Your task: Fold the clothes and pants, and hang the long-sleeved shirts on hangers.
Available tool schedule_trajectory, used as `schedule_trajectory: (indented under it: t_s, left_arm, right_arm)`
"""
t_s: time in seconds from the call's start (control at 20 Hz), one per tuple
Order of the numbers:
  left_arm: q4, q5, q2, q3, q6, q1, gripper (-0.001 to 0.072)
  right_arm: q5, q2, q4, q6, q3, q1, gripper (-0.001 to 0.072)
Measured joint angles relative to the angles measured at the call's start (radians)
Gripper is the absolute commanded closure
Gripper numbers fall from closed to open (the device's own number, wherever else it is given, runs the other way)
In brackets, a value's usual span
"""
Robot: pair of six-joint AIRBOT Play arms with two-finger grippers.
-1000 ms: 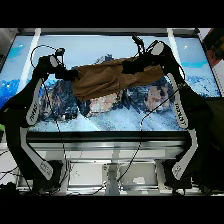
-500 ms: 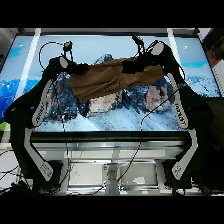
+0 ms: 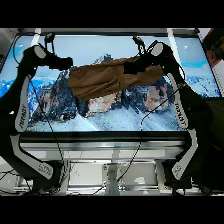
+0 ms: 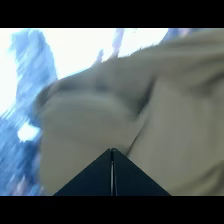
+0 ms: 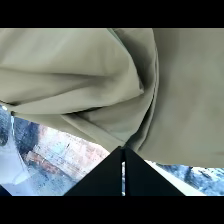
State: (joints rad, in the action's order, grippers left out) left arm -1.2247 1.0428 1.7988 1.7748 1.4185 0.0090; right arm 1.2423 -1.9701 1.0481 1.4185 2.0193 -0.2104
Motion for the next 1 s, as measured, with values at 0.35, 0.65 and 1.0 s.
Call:
schedule_trajectory:
  t_s: [0.35,0.65,1.0]
  left_arm:
    - [0.198,0.265,0.063,-0.001,-0.091,0.113,0.0013]
    - [0.311,0.294,0.187,-0.002,-0.108,0.126,0.0015]
    - [0.327,0.241,0.220,-0.002,-0.141,0.137,0.0014]
  right_arm:
    - [-0.004,0.000,0.006,0.000,0.000,0.000,0.0690]
    - [-0.004,0.000,0.007,0.000,0.000,0.000,0.0690]
    - [-0.003,0.000,0.008,0.000,0.000,0.000,0.0690]
